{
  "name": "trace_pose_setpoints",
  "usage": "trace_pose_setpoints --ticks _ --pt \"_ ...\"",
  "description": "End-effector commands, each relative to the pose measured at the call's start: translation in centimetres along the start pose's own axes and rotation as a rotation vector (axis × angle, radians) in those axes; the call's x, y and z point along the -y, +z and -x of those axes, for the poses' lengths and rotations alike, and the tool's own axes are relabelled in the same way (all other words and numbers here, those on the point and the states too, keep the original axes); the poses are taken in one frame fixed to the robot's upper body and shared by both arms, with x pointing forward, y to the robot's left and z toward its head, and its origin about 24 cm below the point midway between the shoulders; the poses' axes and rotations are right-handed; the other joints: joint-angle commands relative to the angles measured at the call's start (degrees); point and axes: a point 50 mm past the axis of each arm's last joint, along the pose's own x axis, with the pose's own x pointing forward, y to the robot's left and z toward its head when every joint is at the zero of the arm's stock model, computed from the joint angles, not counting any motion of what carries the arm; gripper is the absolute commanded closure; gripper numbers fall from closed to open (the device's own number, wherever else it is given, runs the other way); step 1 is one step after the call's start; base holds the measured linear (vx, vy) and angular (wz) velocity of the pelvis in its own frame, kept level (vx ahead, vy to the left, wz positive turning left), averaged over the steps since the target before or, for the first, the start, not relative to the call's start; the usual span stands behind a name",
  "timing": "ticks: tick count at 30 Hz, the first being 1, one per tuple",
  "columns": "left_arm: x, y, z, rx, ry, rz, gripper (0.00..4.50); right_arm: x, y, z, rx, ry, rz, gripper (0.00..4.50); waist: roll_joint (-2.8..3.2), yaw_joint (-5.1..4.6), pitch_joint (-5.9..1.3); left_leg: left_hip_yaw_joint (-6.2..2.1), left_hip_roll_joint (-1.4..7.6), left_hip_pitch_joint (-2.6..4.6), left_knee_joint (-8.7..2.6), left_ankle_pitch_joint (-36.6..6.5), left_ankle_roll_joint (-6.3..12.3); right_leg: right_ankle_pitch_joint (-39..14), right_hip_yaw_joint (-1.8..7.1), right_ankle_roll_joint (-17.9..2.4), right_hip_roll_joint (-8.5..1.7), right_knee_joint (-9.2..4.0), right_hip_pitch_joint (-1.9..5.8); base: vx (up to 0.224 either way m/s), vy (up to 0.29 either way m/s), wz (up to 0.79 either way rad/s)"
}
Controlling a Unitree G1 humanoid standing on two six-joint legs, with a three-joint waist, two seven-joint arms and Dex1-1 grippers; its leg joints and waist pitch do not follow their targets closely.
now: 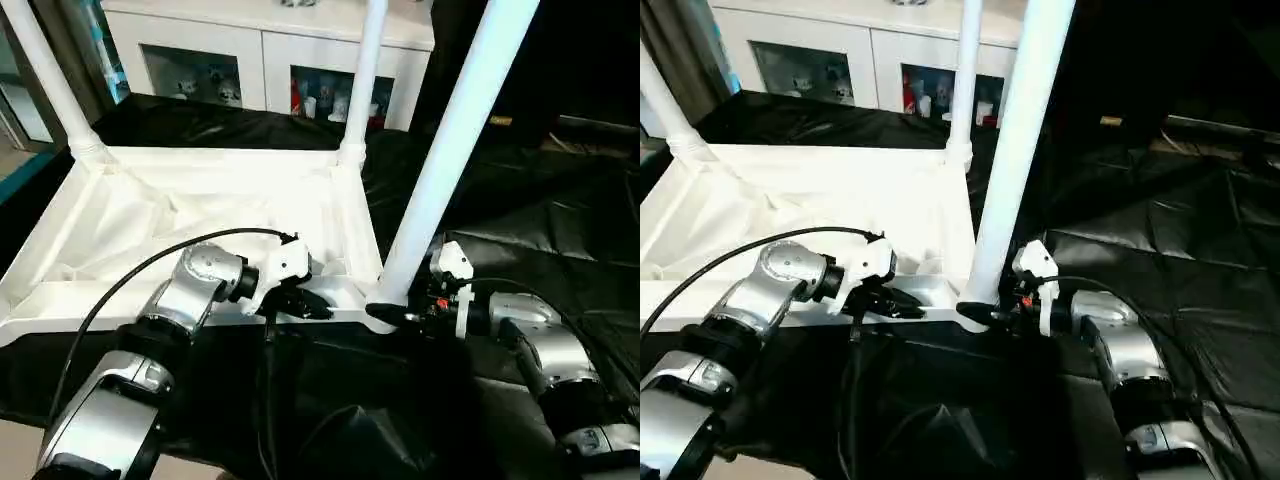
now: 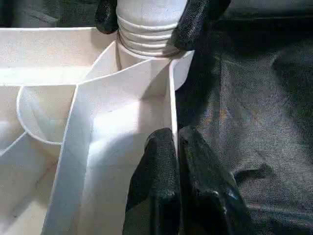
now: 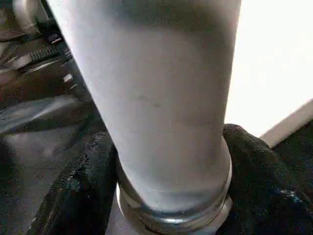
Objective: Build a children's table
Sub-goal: Rotate leg to tighten
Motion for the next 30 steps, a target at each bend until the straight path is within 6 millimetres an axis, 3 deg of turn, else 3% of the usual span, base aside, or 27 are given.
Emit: trace_pose_setpoints --ticks 1,4,7,11,14,15,17,18,23,26,28,30 --pt "0.0 -0.6 -1.4 0.001 0.09 0.053 4.5 0.3 -0.7 -0.6 0.013 -0.092 -0.049 1.74 -0.8 -0.02 -3.3 -1.53 3.76 0.5 -3.25 -8.2 4.14 -8.3 2.98 -13.8 -5.14 -4.18 2.63 0.0 0.0 0.0" --pt "-0.7 -0.7 -1.9 -0.018 0.198 0.089 4.5 1.3 -1.2 -1.1 0.003 -0.275 -0.081 1.75 -0.62 -0.65 -2.9 -1.85 3.68 0.73 -3.77 -11.9 1.41 -17.6 3.01 -11.3 -5.24 -5.24 2.42 0.0 0.0 0.0" --pt "-1.5 0.4 -3.4 0.002 0.32 0.15 4.5 2.3 -1.7 -1.9 0.02 -0.537 -0.18 1.75 -0.45 -1.04 -2.83 -1.93 3.76 1.15 -4.01 -13.5 0.26 -19.6 3.15 -10.6 -5.2 -5.57 2.13 0.0 0.0 0.0" --pt "-1.8 1.6 -4.9 0.035 0.387 0.173 4.5 1.9 -2.0 -3.6 0.014 -0.623 -0.217 1.76 -0.66 -1.33 -2.8 -2.0 3.53 1.16 -3.98 -14.8 0.37 -21.8 3.23 -9.6 -5.3 -6.06 2.14 0.0 0.0 0.0" --pt "-1.6 2.3 -5.8 0.058 0.378 0.164 4.5 1.0 -1.6 -5.2 0.011 -0.575 -0.183 1.76 -0.51 -1.28 -2.95 -1.96 3.45 0.94 -3.94 -13.9 0.91 -19.5 3.27 -9.6 -5.21 -5.9 2.33 0.0 0.0 0.0" --pt "-1.5 2.5 -6.0 0.066 0.361 0.158 4.5 0.6 -1.3 -5.8 0.028 -0.538 -0.167 1.76 -0.17 -1.23 -2.93 -2.02 3.54 0.91 -4.01 -13.7 1.16 -18.3 3.3 -9.8 -5.24 -5.76 2.37 0.0 0.0 0.0" --pt "-1.2 2.7 -6.0 0.08 0.311 0.127 4.5 0.2 -0.6 -6.1 0.056 -0.466 -0.14 1.06 -0.3 -1.28 -2.98 -1.97 3.52 0.86 -3.99 -13.5 1.67 -16.7 3.26 -10.2 -5.13 -5.67 2.5 0.0 0.0 0.0" --pt "-1.0 2.7 -5.9 0.086 0.281 0.11 4.5 0.2 -0.3 -6.0 0.064 -0.436 -0.123 1.06 -0.13 -1.31 -3.02 -1.98 3.53 0.82 -4.0 -13.4 1.94 -15.9 3.26 -10.5 -5.11 -5.61 2.6 0.0 0.0 0.0" --pt "-0.3 2.3 -5.0 0.106 0.14 0.056 4.5 0.2 0.5 -4.9 0.079 -0.312 -0.068 0.62 -0.02 -1.12 -3.26 -1.89 3.58 0.61 -3.75 -10.8 3.47 -10.5 3.26 -12.0 -5.09 -4.96 3.01 0.0 0.0 0.0" --pt "0.6 1.6 -3.8 0.092 0.005 0.014 4.5 0.2 0.7 -3.1 0.051 -0.176 -0.009 0.62 0.02 -1.07 -3.43 -1.72 3.65 0.48 -3.45 -8.5 4.94 -5.1 3.21 -13.7 -4.9 -4.32 3.24 0.0 0.0 0.0" --pt "1.0 1.5 -3.3 0.112 -0.056 0.011 4.5 0.1 0.6 -2.1 0.028 -0.107 -0.002 0.62 0.52 -0.54 -3.47 -1.47 3.9 0.55 -3.25 -7.0 5.93 -1.3 3.08 -15.3 -4.67 -3.78 3.2 0.0 0.0 0.0" --pt "1.2 1.3 -2.5 0.118 -0.097 0.016 4.5 0.0 0.5 -0.8 -0.011 -0.034 0.016 0.62 0.55 -0.18 -3.53 -1.47 3.91 0.56 -3.22 -7.3 5.9 -1.1 2.93 -15.7 -4.67 -3.65 3.37 0.0 0.0 0.0"
